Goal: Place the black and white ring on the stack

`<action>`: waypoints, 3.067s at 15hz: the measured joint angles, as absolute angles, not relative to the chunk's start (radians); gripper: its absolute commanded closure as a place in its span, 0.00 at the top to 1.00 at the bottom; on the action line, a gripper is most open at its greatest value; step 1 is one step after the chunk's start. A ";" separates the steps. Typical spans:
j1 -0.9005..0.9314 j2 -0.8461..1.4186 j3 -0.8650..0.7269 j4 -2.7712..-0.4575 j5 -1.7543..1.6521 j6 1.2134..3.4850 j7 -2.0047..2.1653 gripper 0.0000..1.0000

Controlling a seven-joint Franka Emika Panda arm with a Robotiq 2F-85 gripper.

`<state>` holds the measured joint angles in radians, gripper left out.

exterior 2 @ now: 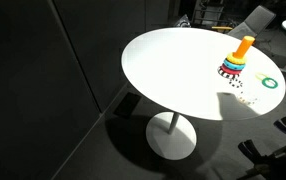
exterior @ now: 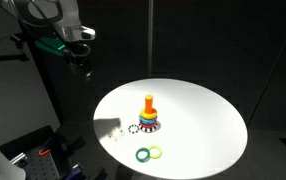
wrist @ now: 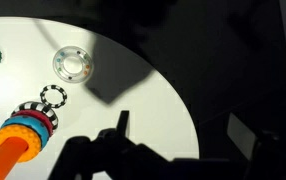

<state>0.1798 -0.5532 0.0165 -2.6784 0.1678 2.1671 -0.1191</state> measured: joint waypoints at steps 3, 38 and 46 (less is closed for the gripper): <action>0.180 -0.553 0.016 -2.678 0.168 2.167 -0.119 1.00; -0.008 -0.132 0.020 -2.598 -0.090 2.508 0.012 1.00; -0.014 -0.118 0.018 -2.597 -0.091 2.511 0.037 1.00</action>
<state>-0.0135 -0.1184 0.0175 -2.5972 -0.0911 2.5109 0.0367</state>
